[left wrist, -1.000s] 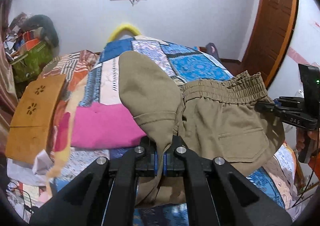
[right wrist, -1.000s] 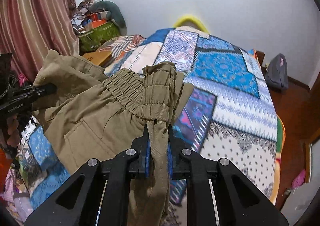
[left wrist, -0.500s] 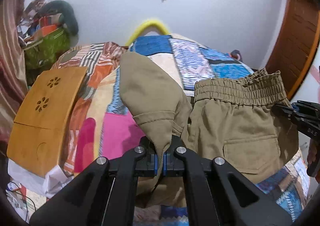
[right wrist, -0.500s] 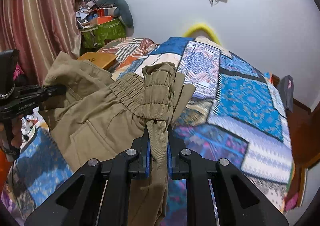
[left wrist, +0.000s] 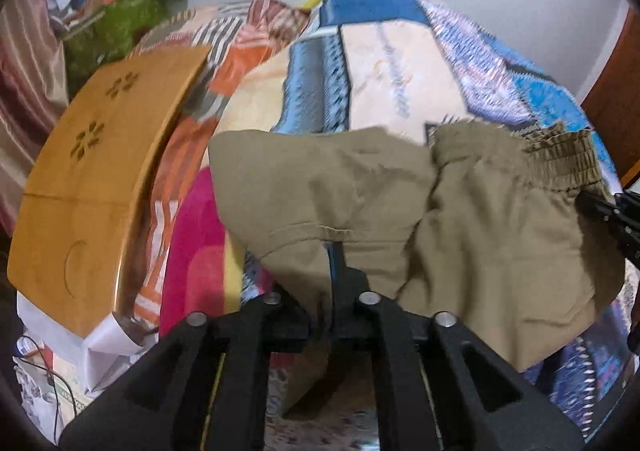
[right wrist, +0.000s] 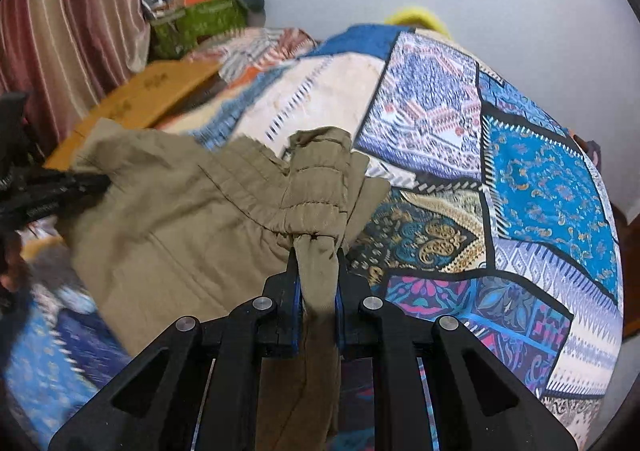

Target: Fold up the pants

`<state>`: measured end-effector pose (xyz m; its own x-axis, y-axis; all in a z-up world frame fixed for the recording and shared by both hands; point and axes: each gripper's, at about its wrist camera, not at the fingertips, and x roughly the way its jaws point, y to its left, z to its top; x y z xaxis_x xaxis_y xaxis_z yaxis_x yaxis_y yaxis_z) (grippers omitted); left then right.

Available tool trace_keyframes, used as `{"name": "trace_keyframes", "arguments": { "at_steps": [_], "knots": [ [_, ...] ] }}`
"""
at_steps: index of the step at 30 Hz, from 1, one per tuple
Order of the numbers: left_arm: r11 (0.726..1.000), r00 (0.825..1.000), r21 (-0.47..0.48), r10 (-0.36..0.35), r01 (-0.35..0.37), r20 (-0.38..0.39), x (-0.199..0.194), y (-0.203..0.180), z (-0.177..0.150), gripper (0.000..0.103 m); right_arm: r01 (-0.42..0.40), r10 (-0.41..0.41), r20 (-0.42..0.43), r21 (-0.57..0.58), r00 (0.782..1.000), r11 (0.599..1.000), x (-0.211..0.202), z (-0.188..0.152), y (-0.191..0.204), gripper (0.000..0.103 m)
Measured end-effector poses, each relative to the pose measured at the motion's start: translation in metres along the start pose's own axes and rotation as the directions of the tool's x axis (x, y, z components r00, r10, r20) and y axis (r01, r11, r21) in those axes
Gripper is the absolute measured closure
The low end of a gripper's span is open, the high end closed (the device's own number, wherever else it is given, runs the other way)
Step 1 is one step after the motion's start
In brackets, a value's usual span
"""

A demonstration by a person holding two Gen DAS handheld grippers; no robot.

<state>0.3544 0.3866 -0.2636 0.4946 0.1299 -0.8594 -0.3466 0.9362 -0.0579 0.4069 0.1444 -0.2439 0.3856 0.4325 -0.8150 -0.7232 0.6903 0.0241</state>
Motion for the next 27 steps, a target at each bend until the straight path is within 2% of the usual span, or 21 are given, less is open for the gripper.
{"name": "trace_keyframes", "arguments": {
  "at_steps": [3, 7, 12, 18, 24, 27],
  "knots": [
    [0.998, 0.998, -0.001, 0.066, -0.066, -0.001, 0.008, 0.004, -0.006, 0.072, 0.015, -0.014, -0.032, 0.026, 0.999, 1.000, 0.006, -0.004, -0.009, 0.082],
    [0.995, 0.995, -0.021, 0.101, -0.100, 0.016, -0.002, 0.000, -0.013, 0.068, 0.054, -0.054, -0.023, 0.010, 0.998, 0.998, -0.008, -0.011, -0.011, 0.072],
    [0.995, 0.997, -0.063, 0.075, -0.073, 0.031, -0.032, -0.005, -0.028, 0.068, 0.052, -0.052, 0.031, -0.015, 0.998, 0.999, -0.051, -0.017, -0.008, 0.071],
    [0.998, 0.989, -0.028, 0.053, -0.050, 0.141, -0.112, -0.034, -0.044, 0.068, -0.019, 0.016, 0.145, 0.015, 0.989, 1.000, -0.126, -0.021, 0.000, 0.071],
    [1.000, 0.950, 0.024, -0.005, -0.002, 0.312, -0.222, -0.071, -0.067, 0.068, -0.072, 0.065, 0.290, 0.014, 0.955, 0.997, -0.216, -0.031, 0.018, 0.071],
    [0.998, 0.913, 0.048, -0.059, 0.044, 0.404, -0.283, -0.089, -0.085, 0.068, -0.074, 0.071, 0.365, -0.006, 0.928, 0.997, -0.260, -0.042, 0.029, 0.071]
  ]
}}
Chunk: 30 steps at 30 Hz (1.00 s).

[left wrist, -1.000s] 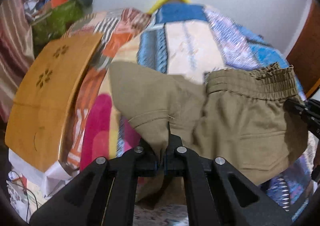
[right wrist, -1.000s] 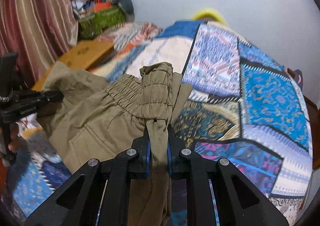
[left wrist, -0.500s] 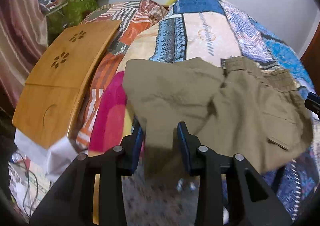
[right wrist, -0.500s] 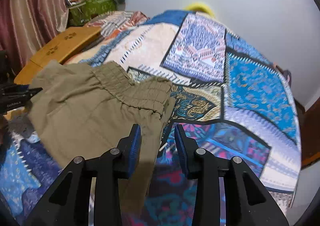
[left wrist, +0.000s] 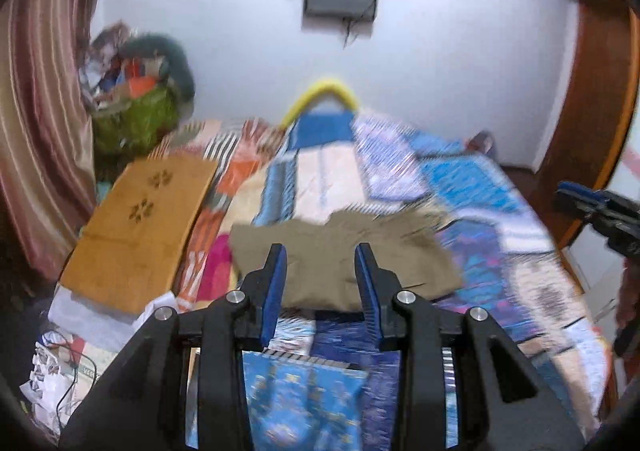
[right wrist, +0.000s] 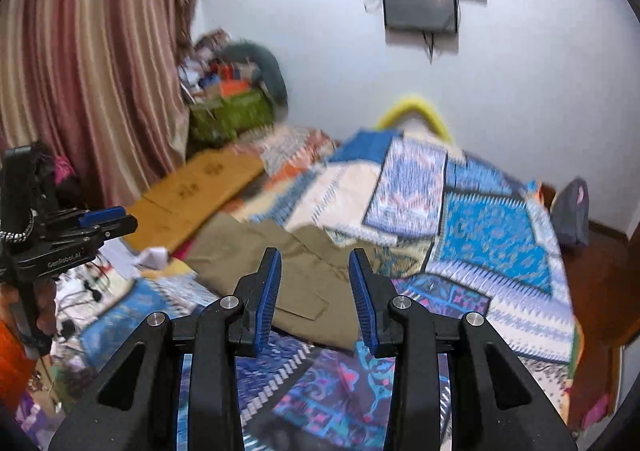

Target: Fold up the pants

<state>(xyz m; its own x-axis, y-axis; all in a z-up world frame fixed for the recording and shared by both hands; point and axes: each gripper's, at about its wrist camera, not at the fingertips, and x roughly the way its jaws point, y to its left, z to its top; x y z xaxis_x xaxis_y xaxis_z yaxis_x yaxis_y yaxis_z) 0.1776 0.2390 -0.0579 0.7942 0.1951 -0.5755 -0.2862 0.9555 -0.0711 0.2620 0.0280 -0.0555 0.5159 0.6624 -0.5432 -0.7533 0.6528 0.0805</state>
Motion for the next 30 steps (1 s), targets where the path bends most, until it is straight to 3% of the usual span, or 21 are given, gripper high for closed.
{"name": "trace_keyframes", "arguments": {
  "at_steps": [4, 7, 9, 12, 13, 16, 20, 22, 24, 26, 30],
  "knots": [
    [0.999, 0.994, 0.007, -0.037, 0.036, 0.107, -0.066, -0.022, 0.005, 0.068, -0.011, 0.013, 0.102, -0.020, 0.995, 1.000, -0.059, 0.002, 0.022, 0.070],
    [0.997, 0.982, 0.016, -0.073, 0.072, 0.174, -0.113, -0.036, 0.001, 0.066, -0.031, 0.034, 0.169, -0.017, 0.985, 0.999, -0.089, -0.002, 0.033, 0.059],
    [0.997, 0.972, 0.028, -0.079, 0.075, 0.221, -0.142, -0.046, -0.005, 0.054, -0.059, 0.061, 0.213, -0.014, 0.975, 0.998, -0.112, -0.008, 0.042, 0.053],
    [0.997, 0.960, 0.044, -0.066, 0.056, 0.272, -0.173, -0.055, -0.015, 0.047, -0.069, 0.071, 0.256, -0.014, 0.964, 0.997, -0.130, -0.014, 0.051, 0.052],
    [0.997, 0.957, 0.049, -0.066, 0.054, 0.282, -0.183, -0.058, -0.020, 0.046, -0.066, 0.067, 0.274, -0.010, 0.959, 0.998, -0.137, -0.017, 0.053, 0.046],
    [0.997, 0.952, 0.049, -0.074, 0.062, 0.297, -0.200, -0.063, -0.029, 0.040, -0.048, 0.048, 0.307, -0.006, 0.951, 0.999, -0.149, -0.025, 0.059, 0.034],
    [0.998, 0.941, 0.047, -0.048, 0.034, 0.336, -0.221, -0.069, -0.039, 0.017, 0.011, -0.012, 0.320, 0.005, 0.947, 1.000, -0.154, -0.036, 0.066, 0.017],
    [0.998, 0.936, 0.050, -0.043, 0.027, 0.348, -0.228, -0.071, -0.042, 0.014, 0.025, -0.027, 0.321, 0.010, 0.947, 1.000, -0.155, -0.041, 0.067, 0.015],
    [0.999, 0.934, 0.051, -0.036, 0.019, 0.355, -0.232, -0.073, -0.046, 0.004, 0.044, -0.045, 0.325, 0.012, 0.945, 0.999, -0.157, -0.044, 0.071, 0.010],
    [0.999, 0.929, 0.045, -0.025, 0.009, 0.368, -0.237, -0.074, -0.050, 0.000, 0.047, -0.049, 0.342, 0.014, 0.938, 0.999, -0.162, -0.046, 0.072, 0.002],
    [0.999, 0.930, 0.053, -0.017, -0.002, 0.367, -0.239, -0.077, -0.056, 0.000, 0.055, -0.057, 0.375, 0.018, 0.925, 0.998, -0.172, -0.047, 0.075, 0.000]
  ]
}}
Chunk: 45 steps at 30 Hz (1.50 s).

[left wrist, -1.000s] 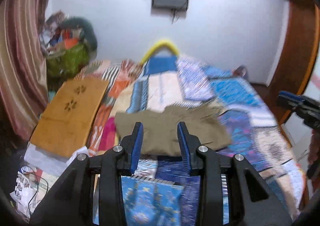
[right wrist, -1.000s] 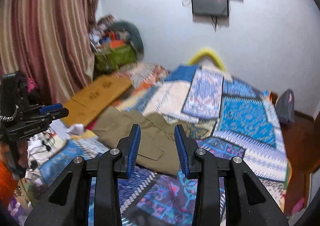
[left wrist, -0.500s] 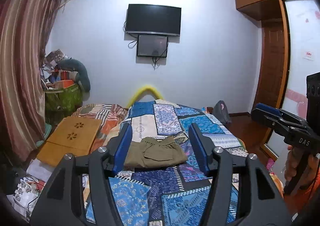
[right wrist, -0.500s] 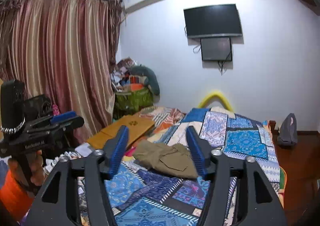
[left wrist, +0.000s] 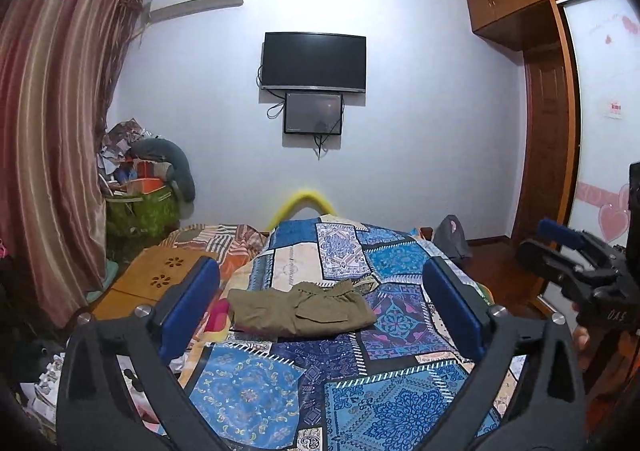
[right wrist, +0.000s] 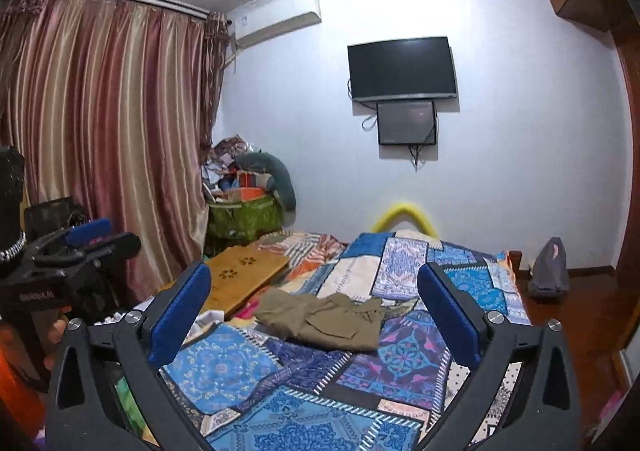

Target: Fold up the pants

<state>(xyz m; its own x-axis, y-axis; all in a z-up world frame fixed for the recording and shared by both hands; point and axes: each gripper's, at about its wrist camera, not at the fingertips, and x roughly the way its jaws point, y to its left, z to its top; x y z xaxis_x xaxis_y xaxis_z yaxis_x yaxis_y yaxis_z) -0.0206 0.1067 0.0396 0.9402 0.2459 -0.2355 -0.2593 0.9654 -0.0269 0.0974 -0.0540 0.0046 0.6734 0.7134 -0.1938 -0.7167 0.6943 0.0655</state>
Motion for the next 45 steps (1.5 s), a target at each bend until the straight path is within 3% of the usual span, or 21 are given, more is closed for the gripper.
{"name": "trace_keyframes", "arguments": {
  "at_steps": [19, 45],
  "knots": [
    [1.000, 1.000, 0.003, 0.019, -0.019, -0.002, 0.004, -0.007, -0.008, 0.000, 0.029, -0.029, -0.002, -0.003, 1.000, 1.000, -0.009, -0.008, 0.000, 0.000],
    [1.000, 1.000, -0.019, -0.007, 0.006, -0.026, 0.009, -0.006, -0.009, 0.000, 0.023, -0.023, 0.003, 0.003, 1.000, 1.000, -0.013, -0.001, 0.004, 0.000]
  ]
}}
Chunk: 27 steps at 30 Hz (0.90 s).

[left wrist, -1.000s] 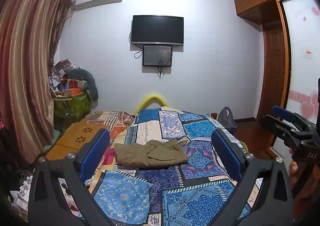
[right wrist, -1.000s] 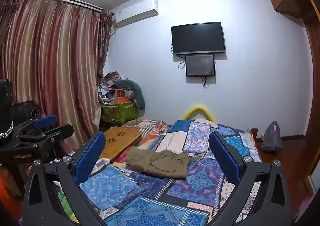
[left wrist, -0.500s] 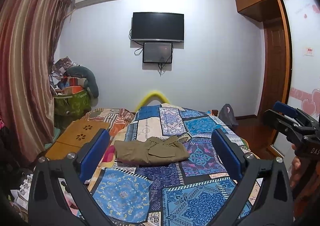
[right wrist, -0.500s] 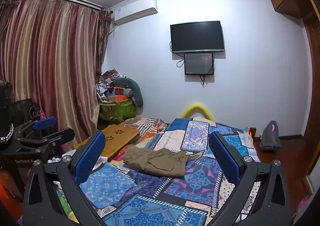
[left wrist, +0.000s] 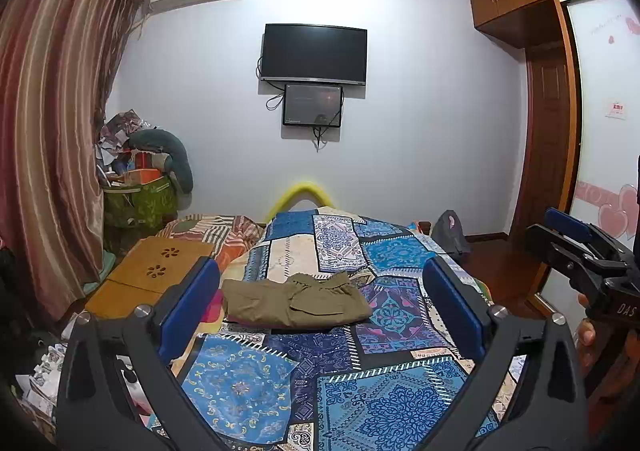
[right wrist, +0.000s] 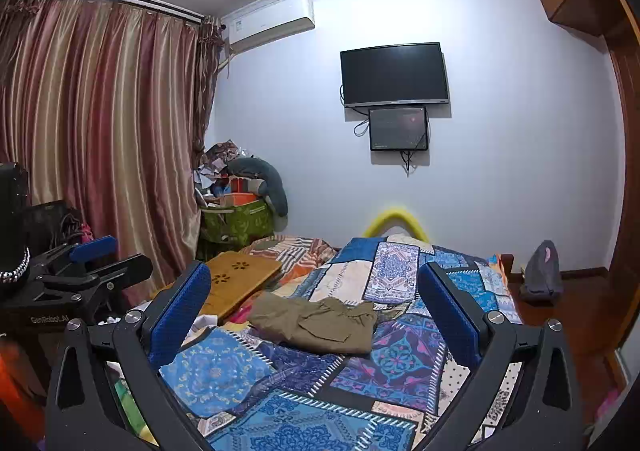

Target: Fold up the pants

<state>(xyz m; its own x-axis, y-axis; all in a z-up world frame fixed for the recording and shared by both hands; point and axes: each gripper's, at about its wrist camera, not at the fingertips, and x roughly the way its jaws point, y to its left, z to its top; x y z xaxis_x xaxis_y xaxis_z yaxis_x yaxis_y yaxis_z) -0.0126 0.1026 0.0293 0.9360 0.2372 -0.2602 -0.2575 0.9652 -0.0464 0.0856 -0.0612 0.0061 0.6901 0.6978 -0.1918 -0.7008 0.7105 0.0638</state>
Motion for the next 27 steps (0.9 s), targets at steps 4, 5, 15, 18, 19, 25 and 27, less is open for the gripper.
{"name": "trace_keyframes", "arguments": {
  "at_steps": [4, 5, 15, 18, 19, 25, 27],
  "knots": [
    [1.000, 1.000, -0.002, -0.008, 0.008, 0.000, 0.0003, 0.0005, 0.0001, 0.000, -0.001, 0.001, 0.001, 0.000, 1.000, 1.000, -0.0001, -0.0003, 0.0005, 0.000],
    [1.000, 1.000, -0.001, -0.008, 0.008, 0.000, 0.0005, 0.0002, -0.0003, 0.000, 0.000, 0.000, 0.001, 0.000, 1.000, 1.000, -0.0001, -0.0004, 0.0006, 0.000],
    [1.000, 1.000, 0.013, -0.016, 0.016, -0.002, 0.0010, -0.0051, 0.0001, 0.000, 0.003, -0.003, 0.001, -0.005, 1.000, 1.000, -0.0013, 0.0017, 0.0029, 0.000],
    [0.999, 0.999, 0.010, -0.030, 0.030, -0.011, 0.0020, -0.0056, 0.0003, 0.000, 0.003, -0.003, 0.003, -0.005, 1.000, 1.000, -0.0020, 0.0021, 0.0033, 0.000],
    [0.999, 0.999, 0.012, -0.032, 0.032, -0.013, 0.0025, -0.0063, 0.0004, 0.000, 0.004, -0.004, 0.003, -0.005, 1.000, 1.000, -0.0015, 0.0018, 0.0031, 0.000],
    [1.000, 1.000, 0.022, -0.022, 0.022, -0.004, 0.0011, -0.0083, 0.0002, 0.000, 0.015, -0.015, 0.012, -0.014, 1.000, 1.000, -0.0018, 0.0032, 0.0038, 0.000],
    [0.999, 1.000, 0.021, -0.027, 0.027, -0.007, 0.0010, -0.0081, -0.0002, 0.000, 0.018, -0.018, 0.013, -0.014, 1.000, 1.000, -0.0018, 0.0034, 0.0038, 0.000]
  ]
}}
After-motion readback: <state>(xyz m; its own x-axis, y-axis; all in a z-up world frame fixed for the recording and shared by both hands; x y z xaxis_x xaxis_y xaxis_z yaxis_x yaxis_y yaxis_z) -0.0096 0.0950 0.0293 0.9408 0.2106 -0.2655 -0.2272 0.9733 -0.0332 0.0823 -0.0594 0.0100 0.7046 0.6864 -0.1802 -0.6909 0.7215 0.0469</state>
